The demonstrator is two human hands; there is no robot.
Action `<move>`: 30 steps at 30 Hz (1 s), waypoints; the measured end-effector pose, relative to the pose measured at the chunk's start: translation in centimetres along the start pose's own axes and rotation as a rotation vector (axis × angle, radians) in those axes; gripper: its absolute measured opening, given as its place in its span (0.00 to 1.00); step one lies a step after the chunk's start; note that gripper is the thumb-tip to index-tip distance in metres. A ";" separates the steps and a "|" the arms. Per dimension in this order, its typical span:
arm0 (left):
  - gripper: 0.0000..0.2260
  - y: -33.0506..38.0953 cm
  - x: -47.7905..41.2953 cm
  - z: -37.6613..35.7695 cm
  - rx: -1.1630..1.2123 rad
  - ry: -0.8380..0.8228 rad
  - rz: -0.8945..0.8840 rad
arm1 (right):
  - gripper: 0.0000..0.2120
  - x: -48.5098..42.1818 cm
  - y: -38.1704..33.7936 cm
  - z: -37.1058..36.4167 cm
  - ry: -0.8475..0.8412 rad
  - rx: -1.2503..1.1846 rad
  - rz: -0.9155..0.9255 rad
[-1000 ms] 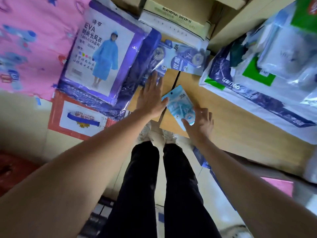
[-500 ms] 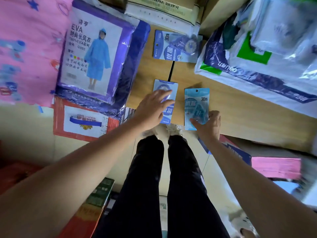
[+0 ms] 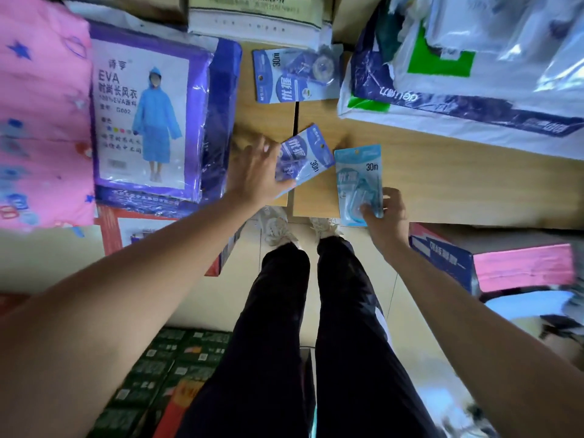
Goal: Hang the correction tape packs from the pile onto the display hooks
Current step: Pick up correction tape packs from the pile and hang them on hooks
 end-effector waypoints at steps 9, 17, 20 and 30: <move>0.28 2.3 2.0 -2.2 0.157 0.080 0.207 | 0.17 0.4 0.5 0.6 0.035 -0.072 -0.026; 0.32 2.6 3.8 -1.0 0.414 0.050 0.258 | 0.16 2.0 0.9 1.7 0.003 -0.078 -0.069; 0.31 2.2 5.9 1.2 0.440 -0.033 0.222 | 0.17 3.8 0.7 3.1 -0.058 -0.031 -0.081; 0.10 3.1 15.2 17.6 0.516 0.006 0.220 | 0.12 14.6 -7.0 14.8 -0.053 -0.122 -0.003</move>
Point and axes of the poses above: each hand's wrist, its own x-axis away from the middle knuckle, its own z-axis out of the back of the hand, y = z × x, the point moved 1 cm from there along -x, towards the middle knuckle, and after that the axes turned 4 degrees about y, right-handed, at the moved point
